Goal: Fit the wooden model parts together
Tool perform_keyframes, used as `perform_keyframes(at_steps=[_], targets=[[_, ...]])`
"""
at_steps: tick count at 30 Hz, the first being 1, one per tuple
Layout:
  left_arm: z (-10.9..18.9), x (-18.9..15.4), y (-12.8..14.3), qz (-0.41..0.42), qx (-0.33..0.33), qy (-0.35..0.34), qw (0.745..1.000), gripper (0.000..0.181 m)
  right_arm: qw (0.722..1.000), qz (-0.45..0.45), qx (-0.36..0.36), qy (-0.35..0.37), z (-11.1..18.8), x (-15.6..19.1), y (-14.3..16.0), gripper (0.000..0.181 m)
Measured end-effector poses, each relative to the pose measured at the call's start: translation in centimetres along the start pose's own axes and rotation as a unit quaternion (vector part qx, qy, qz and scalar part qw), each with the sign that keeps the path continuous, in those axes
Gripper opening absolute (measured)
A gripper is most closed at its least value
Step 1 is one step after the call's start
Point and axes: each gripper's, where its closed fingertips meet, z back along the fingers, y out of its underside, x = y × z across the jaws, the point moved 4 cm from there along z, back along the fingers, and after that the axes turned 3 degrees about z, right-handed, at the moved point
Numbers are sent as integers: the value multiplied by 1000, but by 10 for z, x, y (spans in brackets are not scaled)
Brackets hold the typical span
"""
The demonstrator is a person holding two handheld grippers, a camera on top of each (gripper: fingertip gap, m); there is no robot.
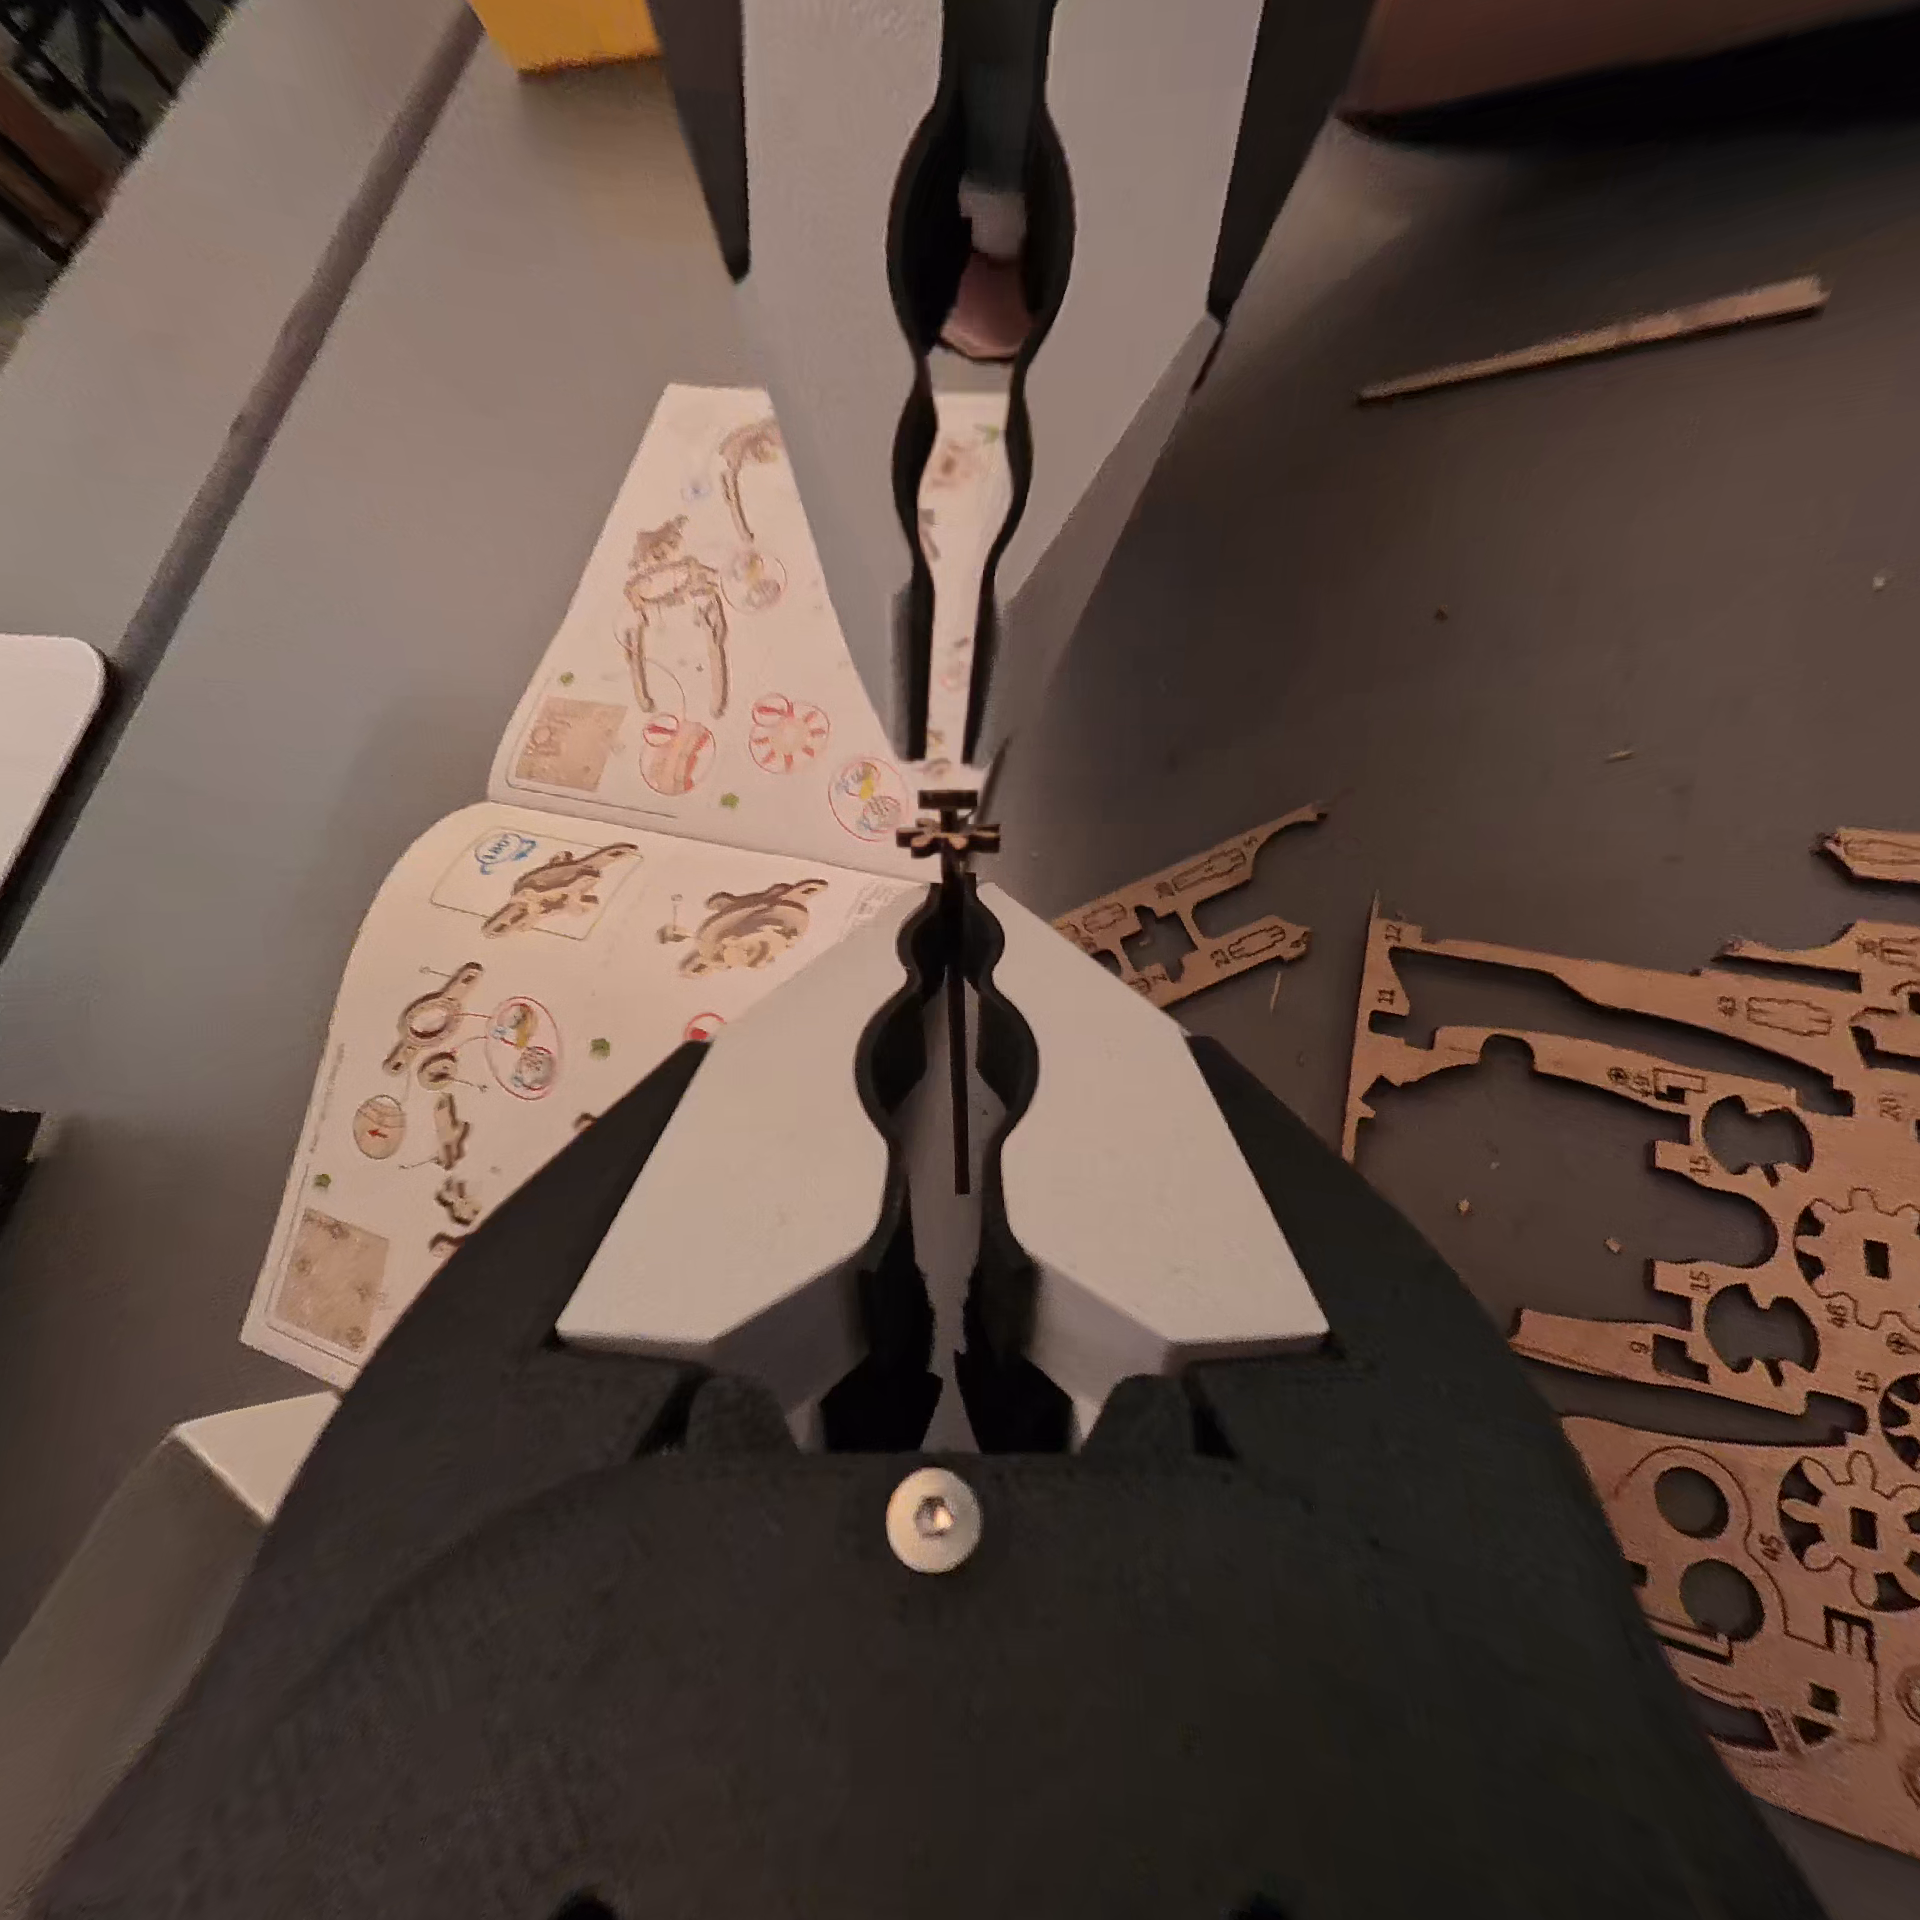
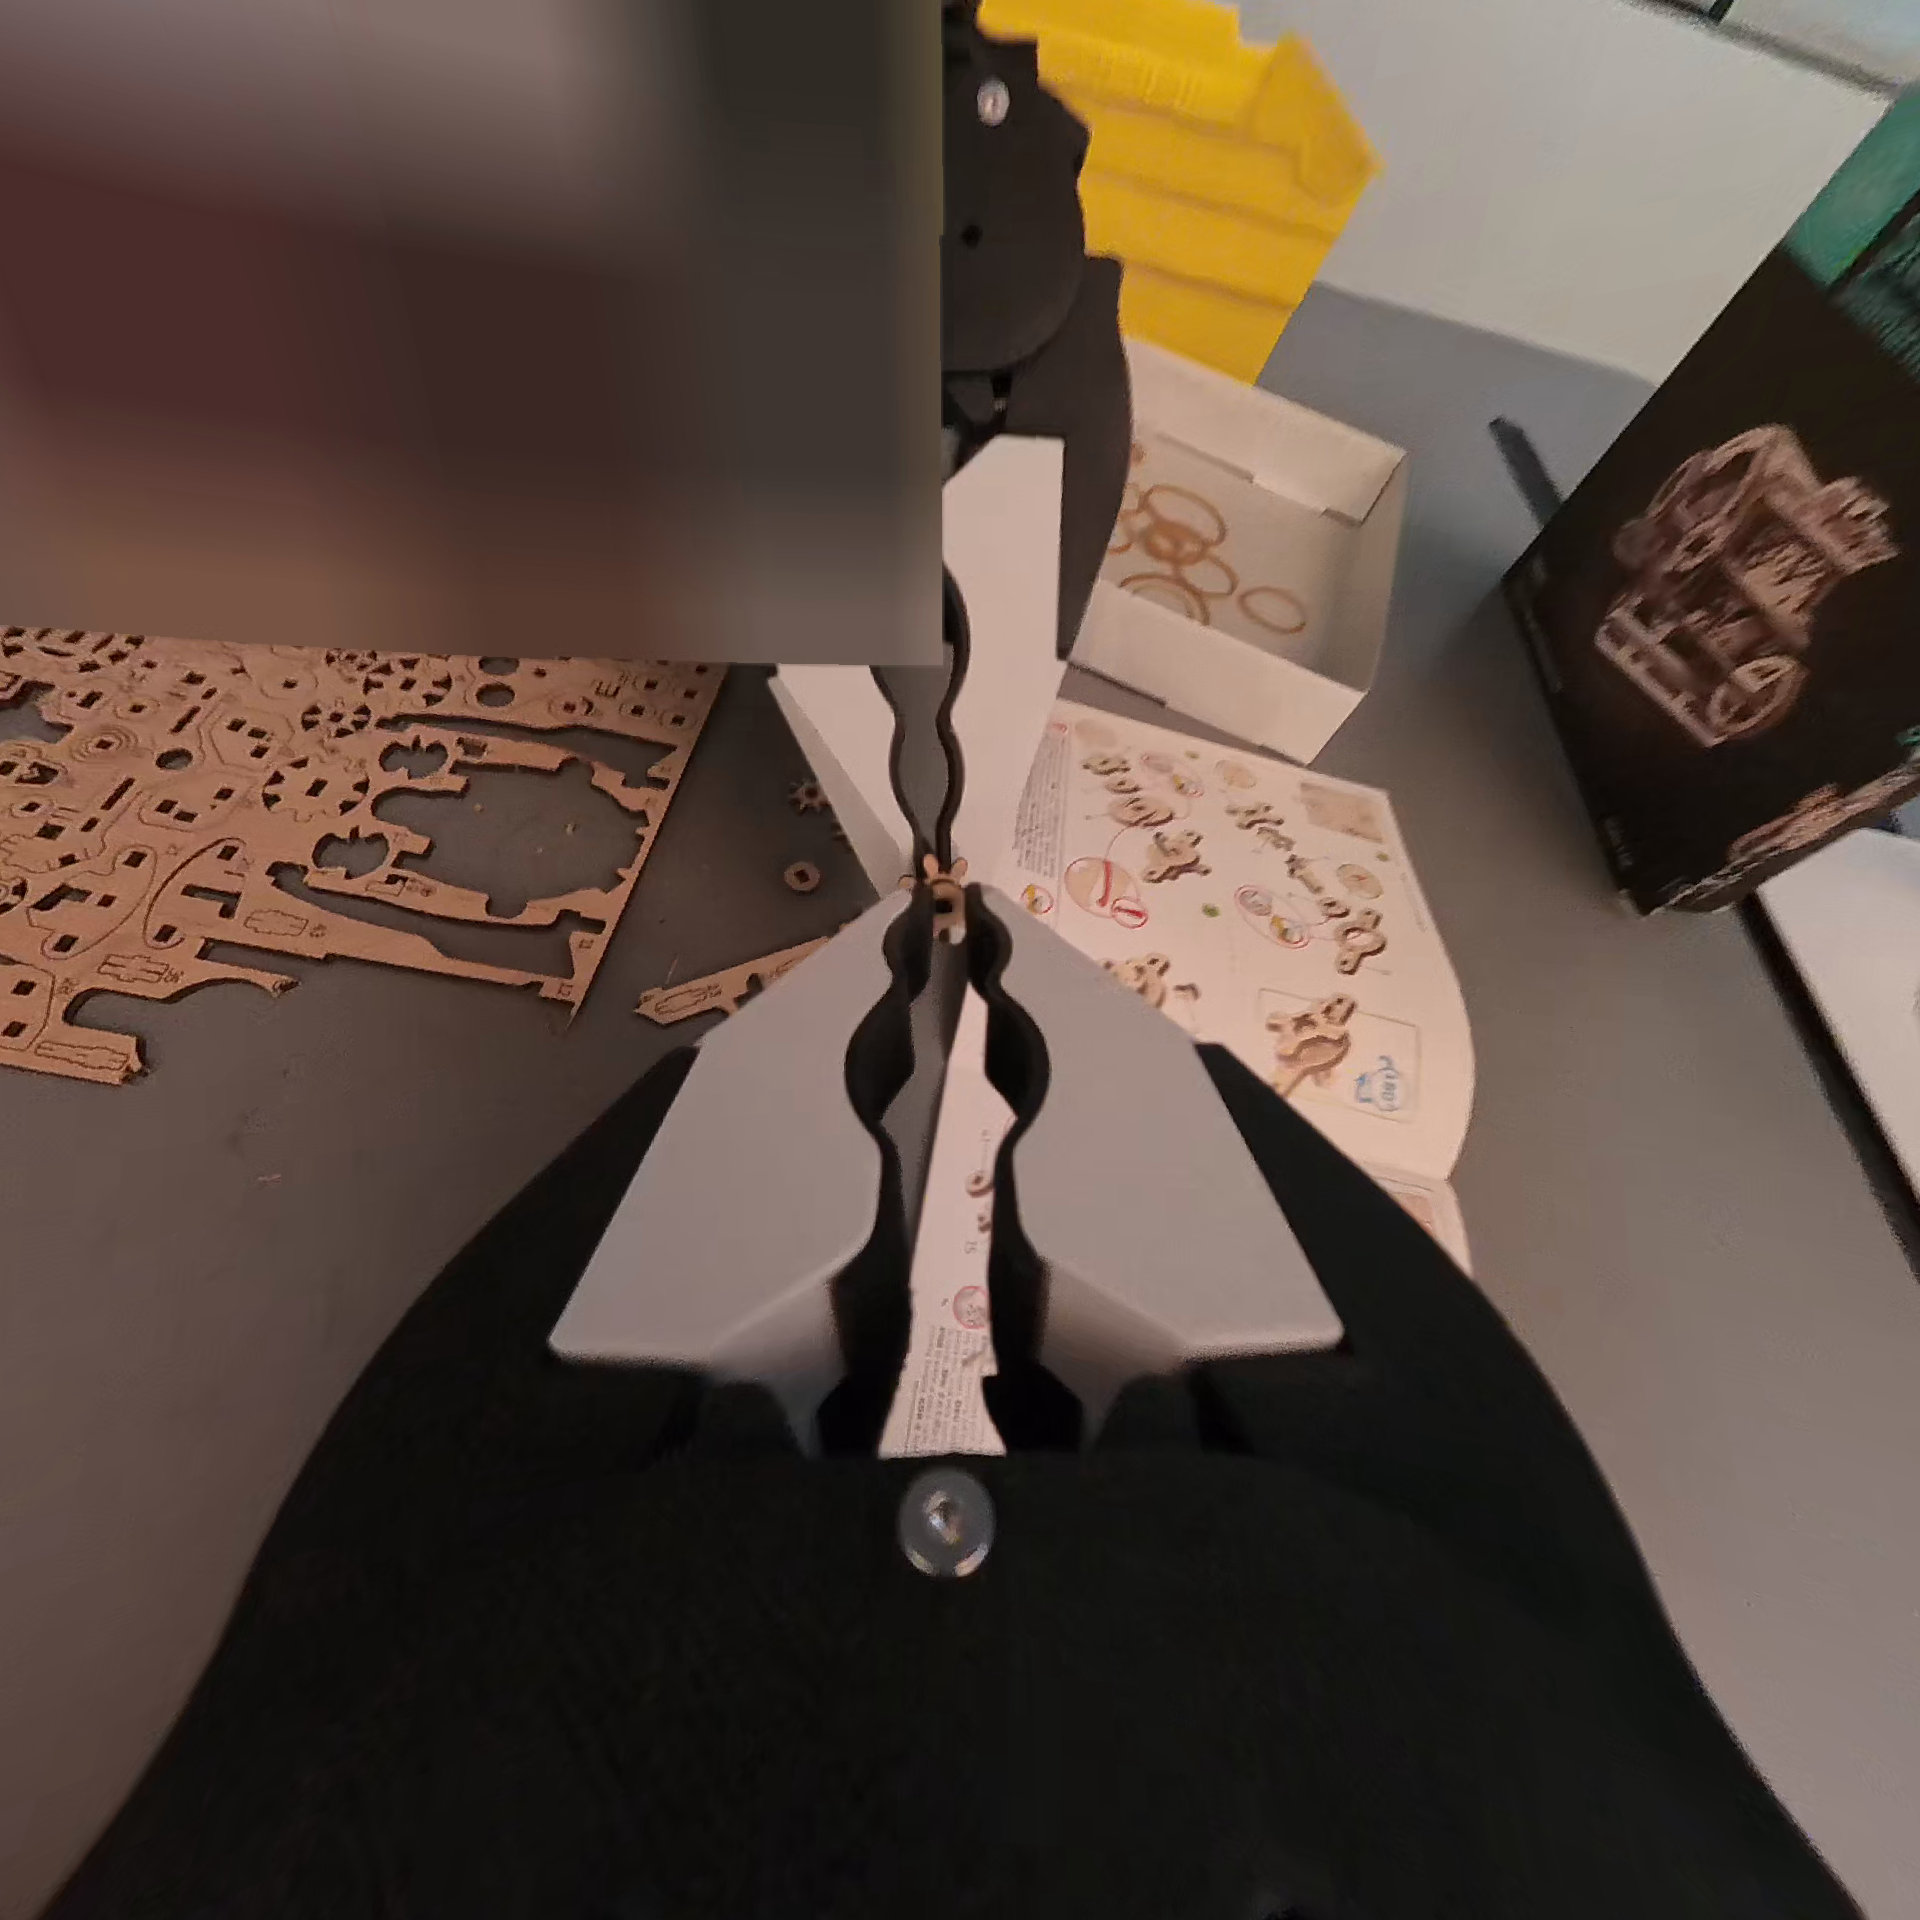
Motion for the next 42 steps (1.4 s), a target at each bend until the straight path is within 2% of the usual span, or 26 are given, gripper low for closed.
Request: perform_keyframes(at_steps=[8, 14, 23, 28, 42], targets=[[17, 0, -25, -46, -112, -31, 992, 0, 995, -7, -103, 2, 29, -4, -31, 6], [25, -4, -36, -75, -155, -46, 984, 0, 994, 23, -103, 17, 31, 3, -42, 6], [21, -6, -33, -88, -139, -52, 985, 0, 997, 45, -62, 26, 25, 6, -35, 3], [15, -6, -26, -106, -100, -63, 987, 0, 997, 68, -20, 34, 19, 8, -29, 3], [8, -10, -18, -105, -50, -55, 992, 0, 998, 52, 12, 12, 11, 12, -22, 4]])
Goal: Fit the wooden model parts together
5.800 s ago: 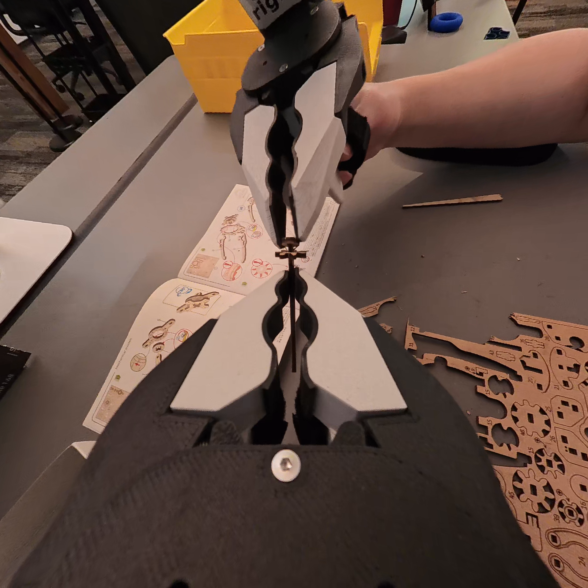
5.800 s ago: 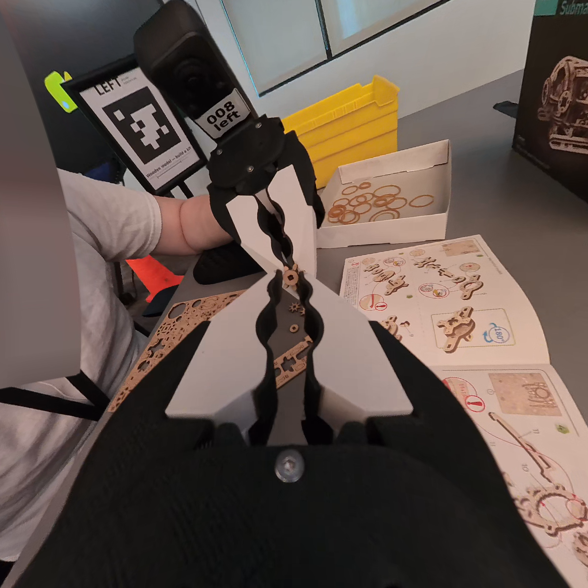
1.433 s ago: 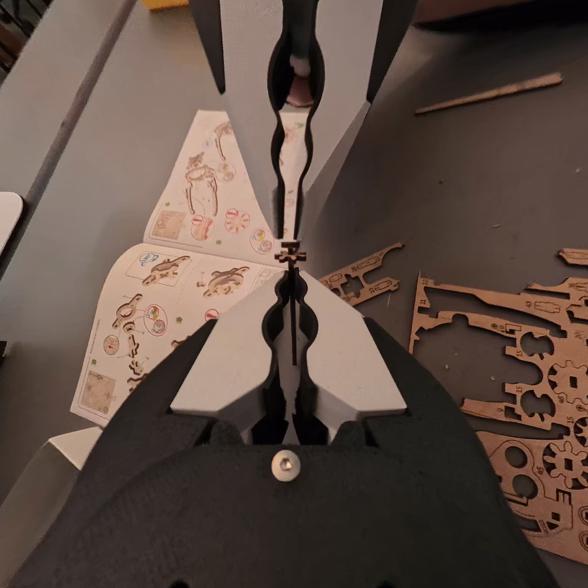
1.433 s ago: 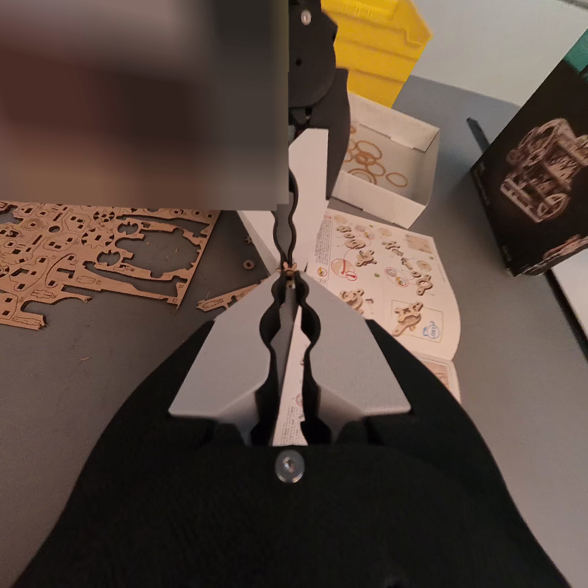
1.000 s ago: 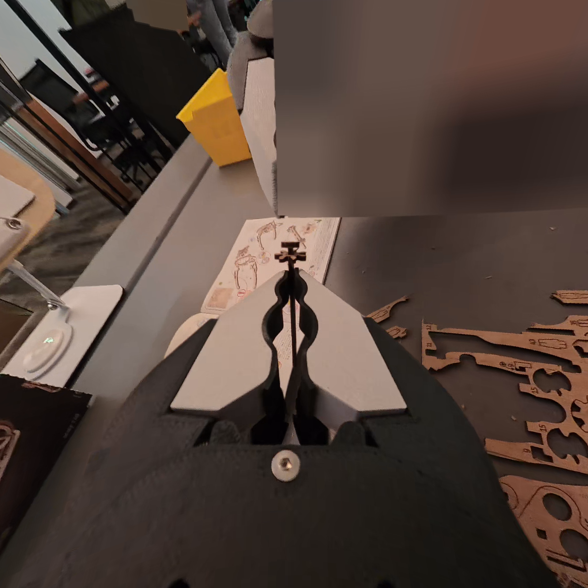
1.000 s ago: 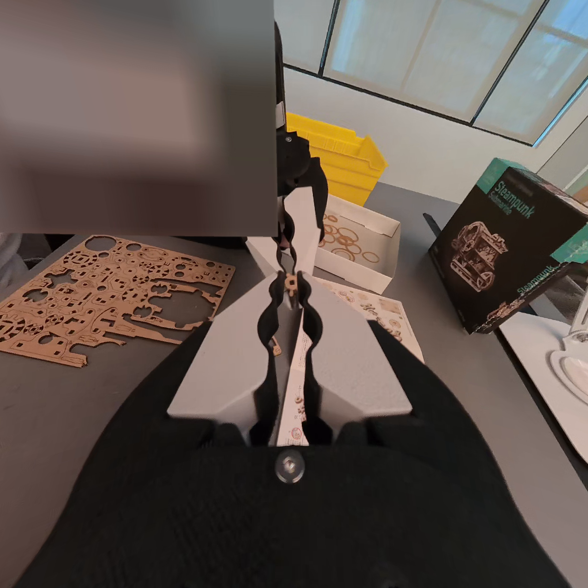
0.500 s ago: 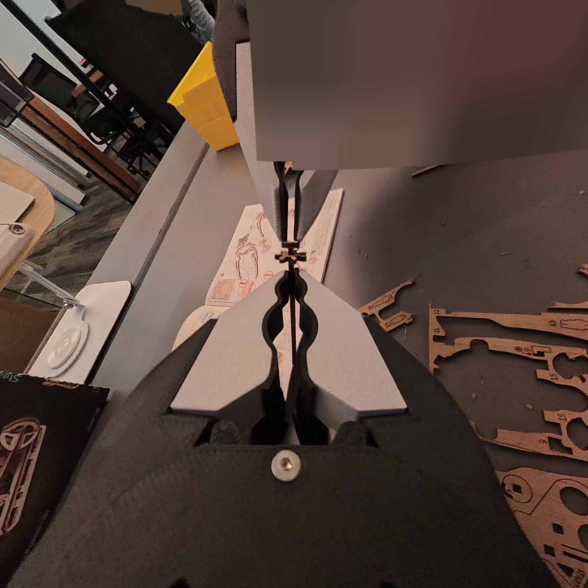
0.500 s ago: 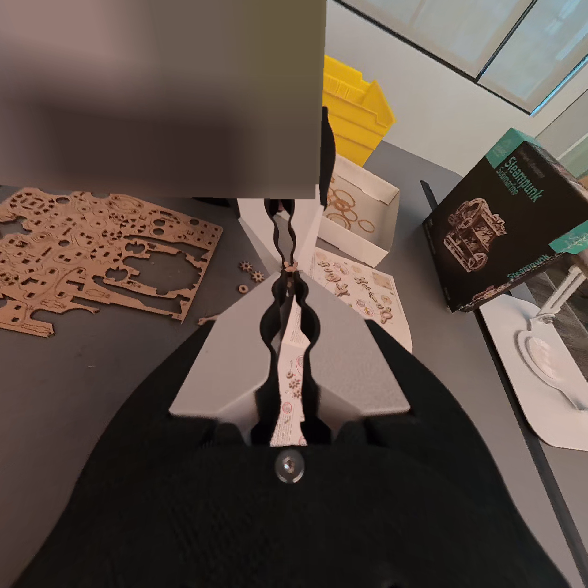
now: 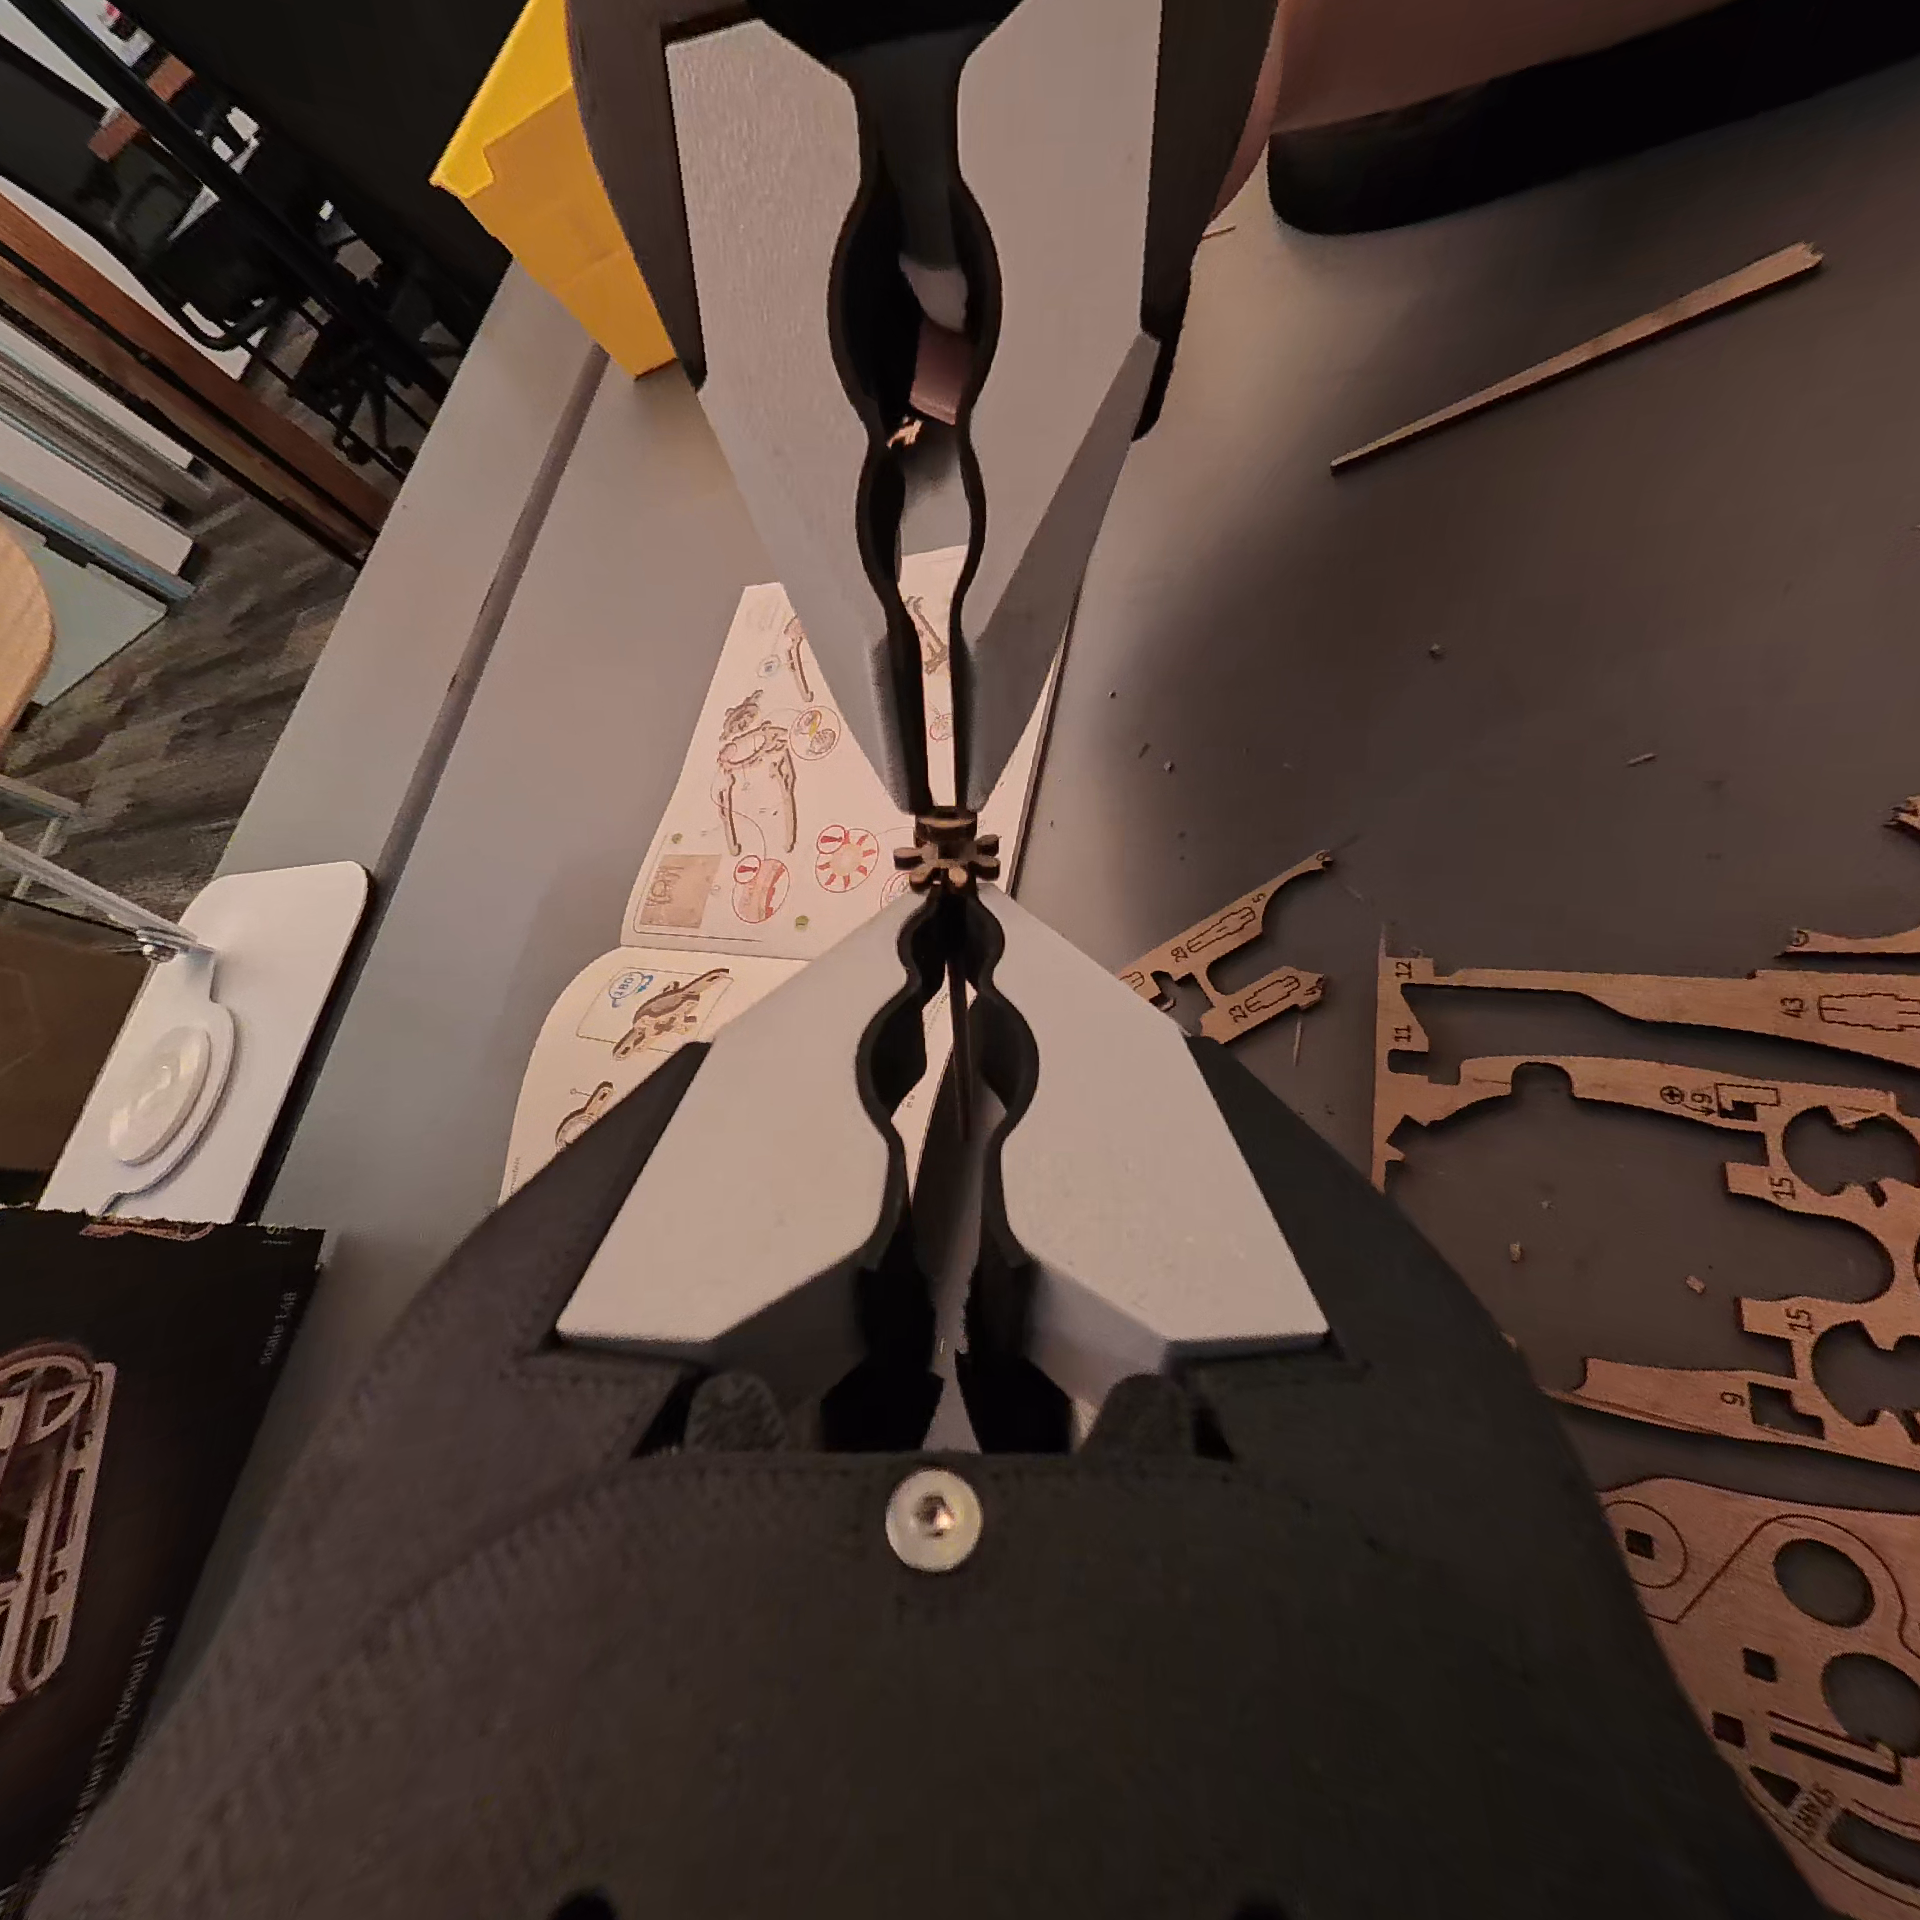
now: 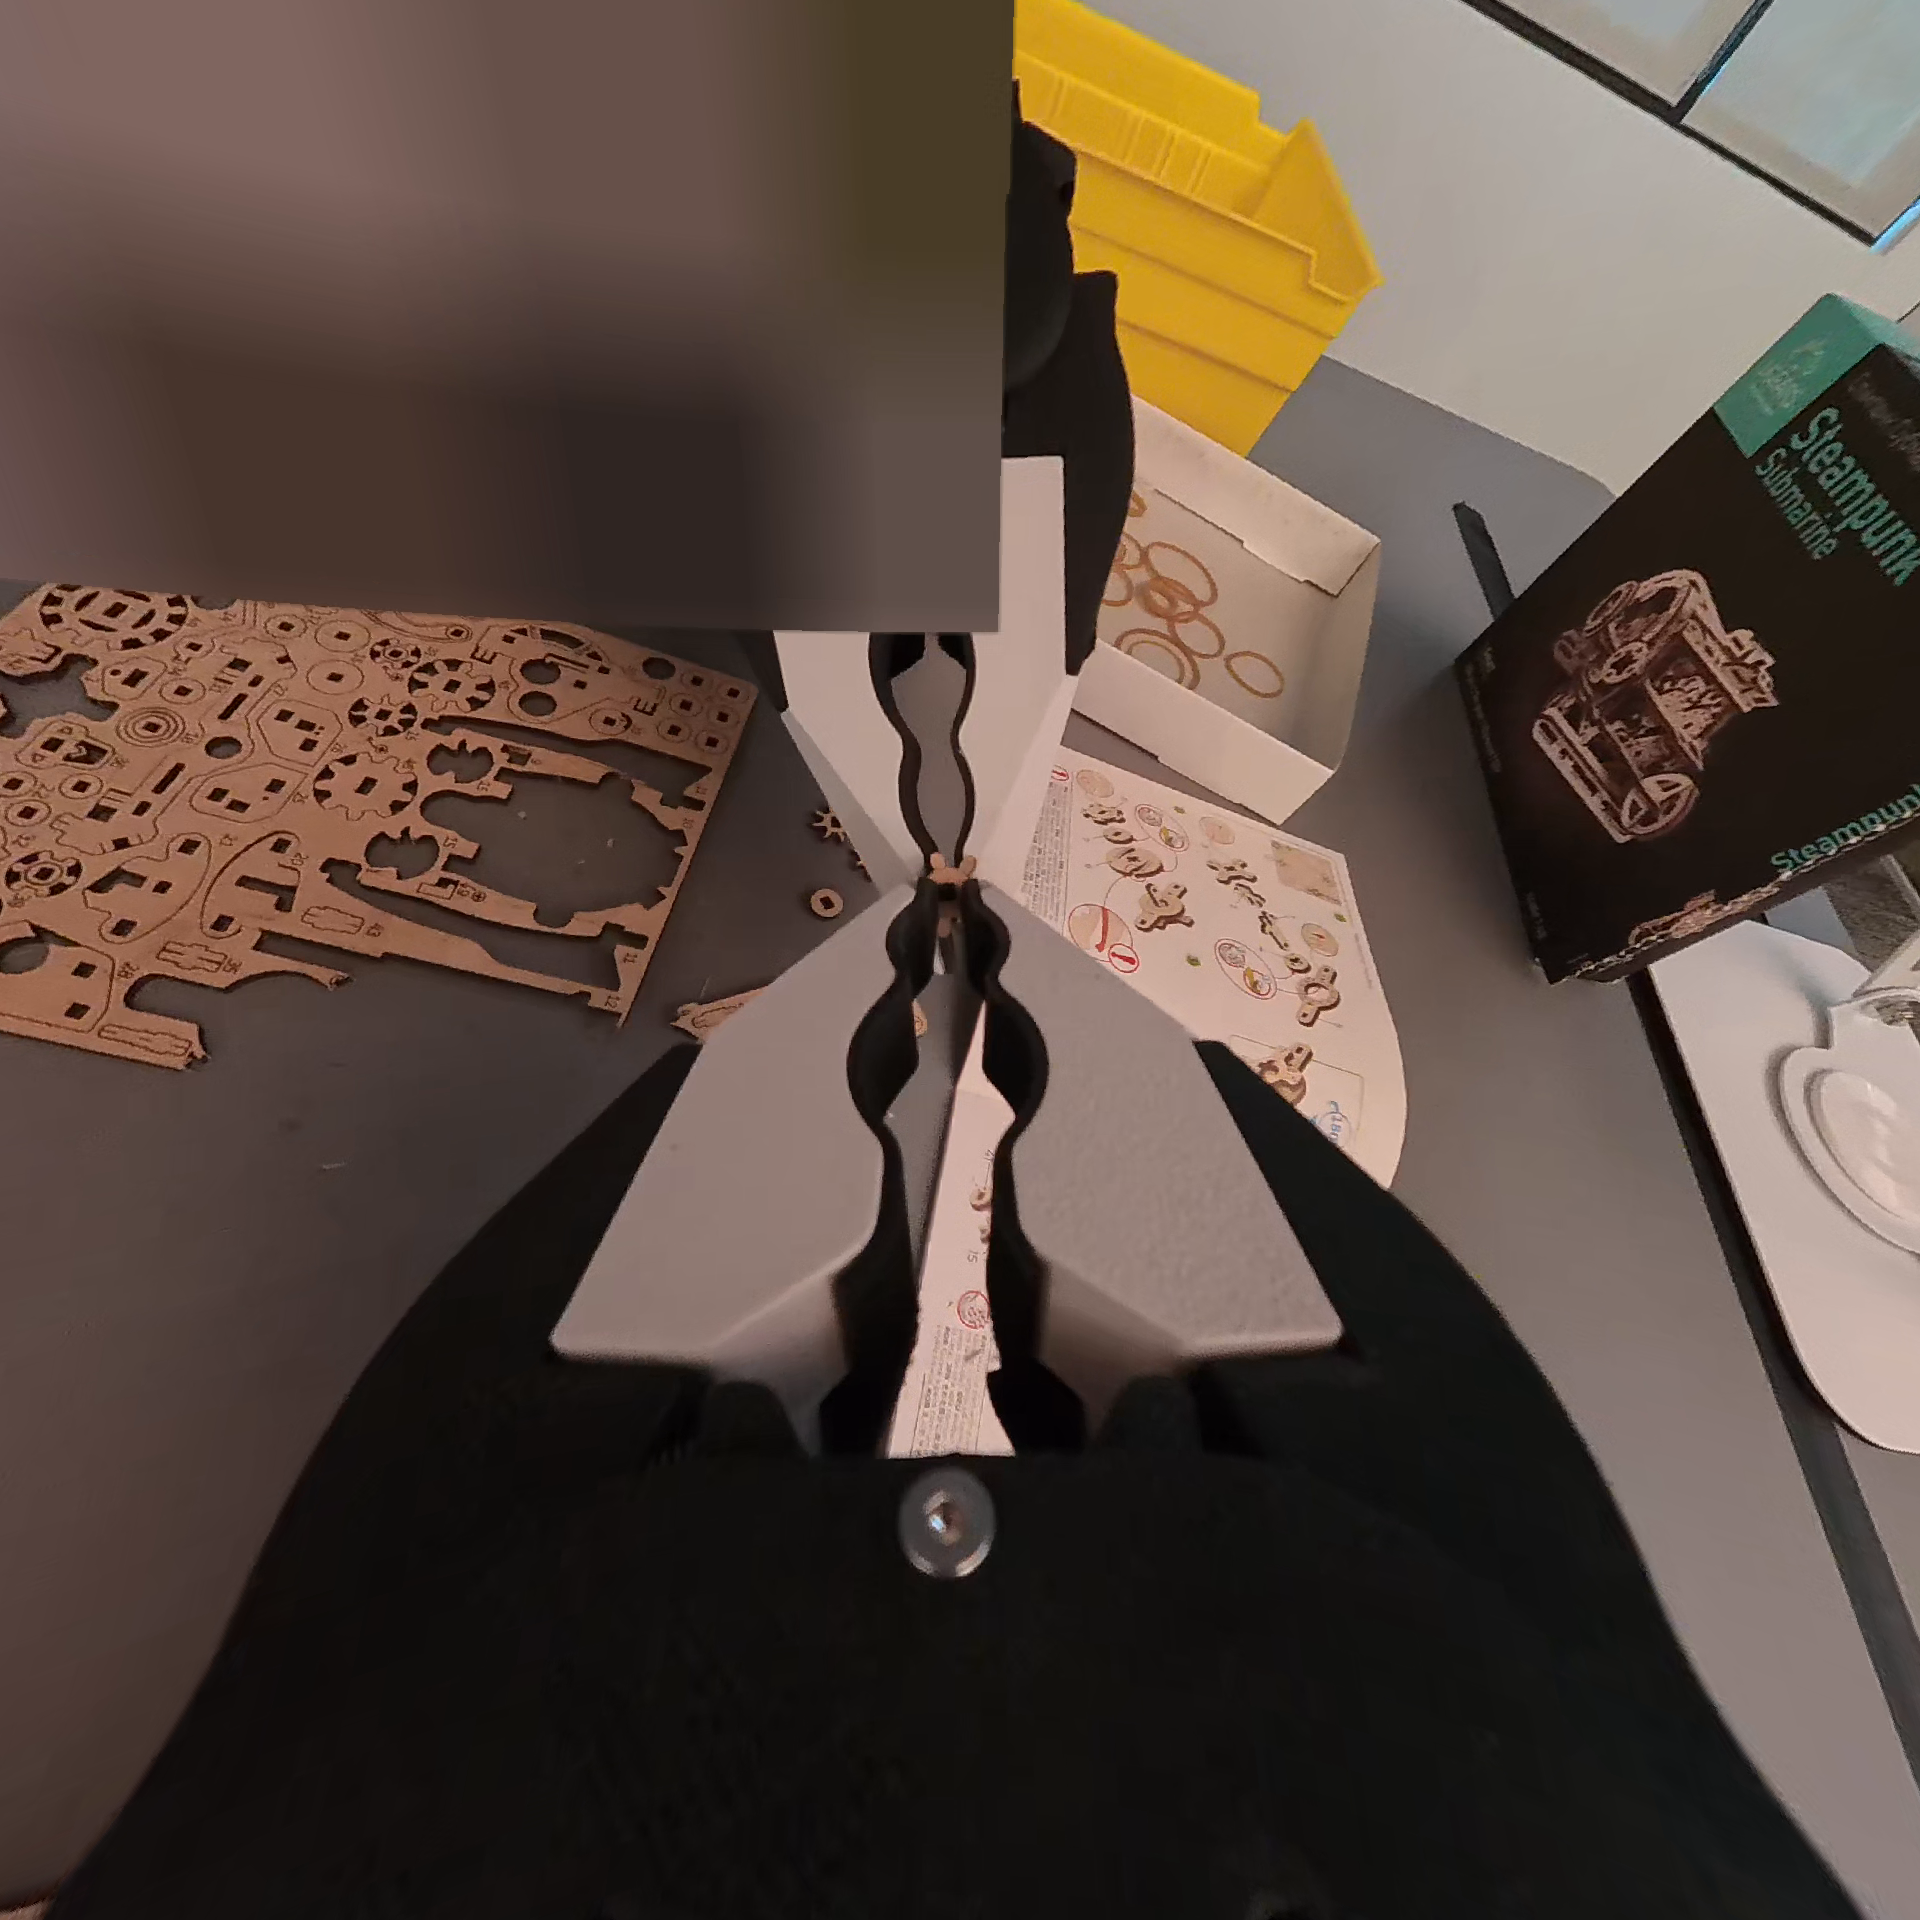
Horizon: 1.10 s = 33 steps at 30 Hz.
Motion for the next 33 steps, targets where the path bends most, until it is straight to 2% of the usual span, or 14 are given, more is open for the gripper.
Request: perform_keyframes(at_steps=[4, 7, 9, 11, 14, 16, 17, 20, 23, 25, 33], targets=[[0, 4, 1, 16, -5, -5, 1000, 0, 1000, -10, -1, 10, 0, -4, 1, 4], [5, 14, -6, 118, -61, 18, 991, 0, 997, -55, -57, 19, 6, -14, -2, 9], [13, 24, -11, 197, -108, 37, 974, 0, 988, -118, -99, 15, 13, -25, -1, 13], [22, 33, -17, 271, -167, 62, 946, 0, 969, -200, -142, 8, 18, -38, 2, 17], [27, 39, -22, 350, -205, 108, 908, 0, 920, -320, -224, -40, 22, -48, -1, 17], [24, 38, -21, 360, -202, 108, 904, 0, 895, -360, -256, -58, 23, -50, -5, 18], [23, 37, -21, 360, -199, 110, 905, 0, 892, -368, -258, -58, 22, -50, -5, 18], [22, 33, -24, 358, -195, 115, 906, 0, 902, -356, -241, -45, 17, -48, -7, 24], [21, 30, -28, 380, -202, 140, 892, 0, 905, -356, -227, -53, 11, -42, -8, 25], [22, 30, -29, 395, -210, 153, 881, 0, 903, -365, -216, -69, 6, -38, -7, 23], [19, 26, -29, 396, -201, 169, 880, 1, 863, -417, -256, -128, 6, -36, -11, 5]])
